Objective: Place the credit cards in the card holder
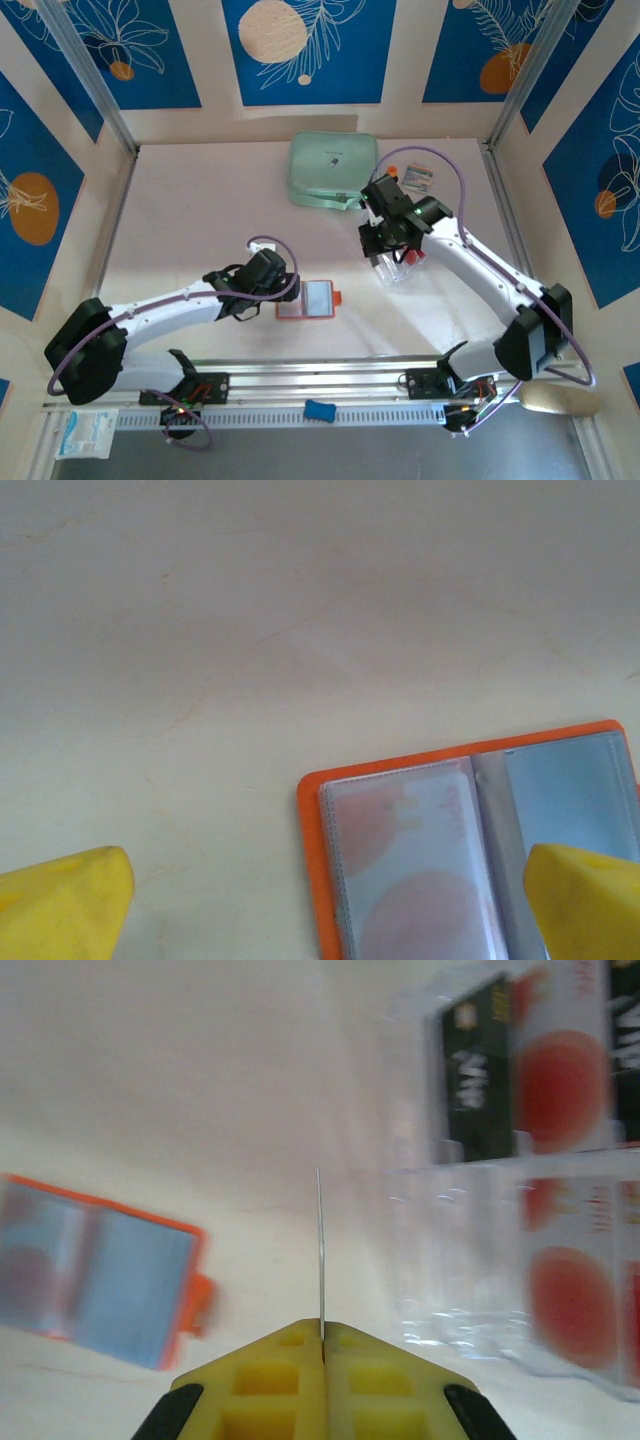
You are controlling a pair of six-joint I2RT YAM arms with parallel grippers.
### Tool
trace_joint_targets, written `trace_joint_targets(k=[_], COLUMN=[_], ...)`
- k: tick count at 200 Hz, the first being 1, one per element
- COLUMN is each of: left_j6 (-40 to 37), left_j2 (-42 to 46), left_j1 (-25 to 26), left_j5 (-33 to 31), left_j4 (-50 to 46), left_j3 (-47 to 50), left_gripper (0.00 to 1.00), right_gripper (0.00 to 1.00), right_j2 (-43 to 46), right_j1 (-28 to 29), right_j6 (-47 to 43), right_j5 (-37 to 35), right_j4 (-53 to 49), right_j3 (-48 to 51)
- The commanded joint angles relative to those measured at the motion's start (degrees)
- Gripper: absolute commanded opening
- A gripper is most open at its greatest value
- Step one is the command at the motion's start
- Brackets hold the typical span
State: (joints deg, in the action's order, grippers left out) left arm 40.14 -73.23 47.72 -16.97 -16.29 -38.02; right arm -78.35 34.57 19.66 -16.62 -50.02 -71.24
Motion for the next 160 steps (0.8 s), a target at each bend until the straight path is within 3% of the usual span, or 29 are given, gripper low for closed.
trace_joint_targets(k=[1,20,67,160], left_j6=[-1.3,-1.7,-2.1,-1.6], left_j2=[-0.9,-1.9,-3.5,-5.3], left_j1=[-0.5,-0.5,-0.5,-0.4], left_j5=[-0.5,-0.6,-1.3,-2.9], left_j4=[-2.6,-3.1,-4.0,-4.5], left_j3=[-1.8,-2.1,-1.9,0.9], left_gripper=[1.0,1.0,1.0,1.0], right_gripper=[0.0,0.0,0.0,0.0], right_j2=[3.6,6.0,7.0,-1.7], right_j1=[1.2,2.9,7.2,12.5], right_j6=[10.2,17.9,35.2,38.3], right_j5=[13.8,19.2,18.4,13.1], right_j4=[12.5,26.3,61.7,74.9], right_j3=[6.9,14.7,35.6,41.1])
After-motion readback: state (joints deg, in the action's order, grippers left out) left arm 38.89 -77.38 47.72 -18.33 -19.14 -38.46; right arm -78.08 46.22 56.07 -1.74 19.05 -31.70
